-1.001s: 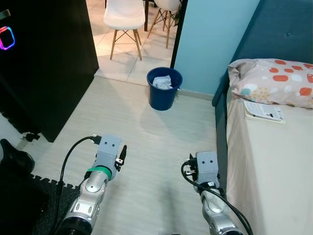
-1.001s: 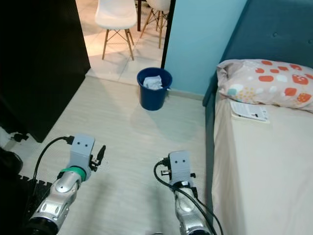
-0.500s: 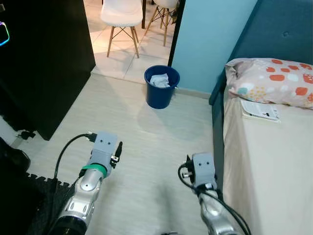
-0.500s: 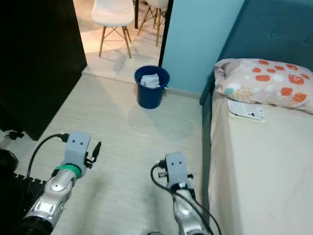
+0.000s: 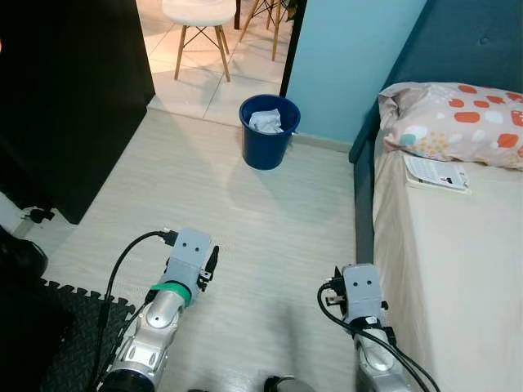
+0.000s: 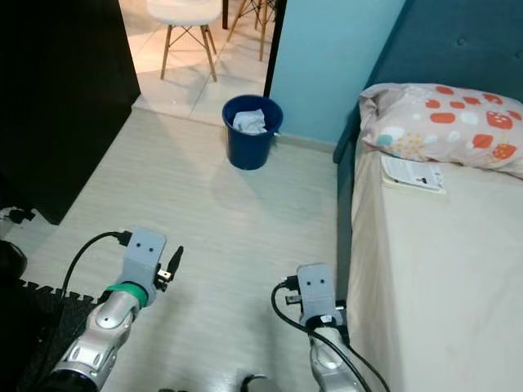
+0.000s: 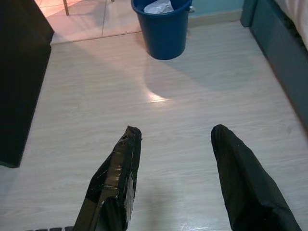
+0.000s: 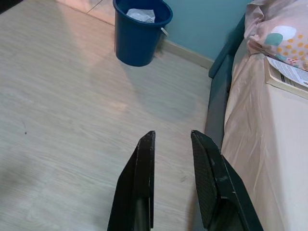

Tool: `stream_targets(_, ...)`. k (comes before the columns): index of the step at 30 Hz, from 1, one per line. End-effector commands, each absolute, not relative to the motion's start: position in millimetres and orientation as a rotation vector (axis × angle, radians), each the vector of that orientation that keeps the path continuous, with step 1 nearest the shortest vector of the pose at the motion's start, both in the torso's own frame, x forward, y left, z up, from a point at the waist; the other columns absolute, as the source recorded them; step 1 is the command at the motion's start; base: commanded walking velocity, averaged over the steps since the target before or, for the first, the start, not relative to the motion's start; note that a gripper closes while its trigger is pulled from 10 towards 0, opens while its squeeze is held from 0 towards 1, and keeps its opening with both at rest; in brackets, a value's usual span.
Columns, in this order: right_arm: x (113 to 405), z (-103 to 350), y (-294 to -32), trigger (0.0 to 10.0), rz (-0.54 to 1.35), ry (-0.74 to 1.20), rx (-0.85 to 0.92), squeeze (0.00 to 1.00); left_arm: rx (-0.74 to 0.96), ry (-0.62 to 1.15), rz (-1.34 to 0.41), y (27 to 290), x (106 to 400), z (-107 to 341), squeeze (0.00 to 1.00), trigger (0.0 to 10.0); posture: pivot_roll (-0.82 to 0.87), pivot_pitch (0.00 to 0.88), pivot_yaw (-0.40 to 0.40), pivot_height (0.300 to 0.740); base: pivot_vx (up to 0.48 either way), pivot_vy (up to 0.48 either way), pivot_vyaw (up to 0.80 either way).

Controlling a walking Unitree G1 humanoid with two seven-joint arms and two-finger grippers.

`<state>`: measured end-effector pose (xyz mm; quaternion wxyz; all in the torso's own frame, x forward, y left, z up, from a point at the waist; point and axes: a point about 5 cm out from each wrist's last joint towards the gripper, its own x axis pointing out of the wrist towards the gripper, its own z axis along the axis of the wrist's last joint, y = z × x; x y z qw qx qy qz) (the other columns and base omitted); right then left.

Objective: Clean up the room

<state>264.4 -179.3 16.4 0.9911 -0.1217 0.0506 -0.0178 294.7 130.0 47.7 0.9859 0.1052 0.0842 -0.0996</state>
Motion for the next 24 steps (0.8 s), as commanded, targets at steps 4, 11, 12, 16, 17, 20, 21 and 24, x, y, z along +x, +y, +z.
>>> stream_targets(4,264,14,-180,10.0,-0.042,0.122,-0.241,0.00,0.202,0.189,-0.204,127,295,44,0.00,10.0,-0.13,0.123,-0.001,0.740,0.000,0.000,0.00)
stream_targets(11,264,17,-185,10.0,-0.036,0.116,-0.255,0.00,0.191,0.191,-0.231,115,294,44,0.00,10.0,-0.15,0.123,0.009,0.740,0.000,0.000,0.00)
stream_targets(12,263,17,-185,10.0,-0.038,0.117,-0.256,0.00,0.192,0.191,-0.237,114,294,43,0.00,10.0,-0.15,0.122,0.010,0.740,0.000,0.000,0.00)
stream_targets(16,258,13,-184,10.0,-0.046,0.125,-0.251,0.00,0.196,0.192,-0.248,114,295,44,0.00,10.0,-0.15,0.121,0.024,0.740,0.000,0.000,0.00)
stream_targets(17,257,12,-182,10.0,-0.046,0.127,-0.249,0.00,0.200,0.192,-0.251,114,296,44,0.00,10.0,-0.15,0.121,0.032,0.740,0.000,0.000,0.00)
stream_targets(20,256,11,-180,10.0,-0.049,0.126,-0.244,0.00,0.206,0.193,-0.254,116,298,45,0.00,10.0,-0.16,0.122,0.043,0.740,0.000,0.000,0.00)
stream_targets(21,257,12,-180,10.0,-0.055,0.125,-0.240,0.00,0.210,0.194,-0.258,116,299,46,0.00,10.0,-0.16,0.120,0.054,0.740,0.000,0.000,0.00)
stream_targets(24,257,12,-180,10.0,-0.064,0.124,-0.238,0.00,0.215,0.194,-0.265,116,301,47,0.00,10.0,-0.16,0.117,0.066,0.740,0.000,0.000,0.00)
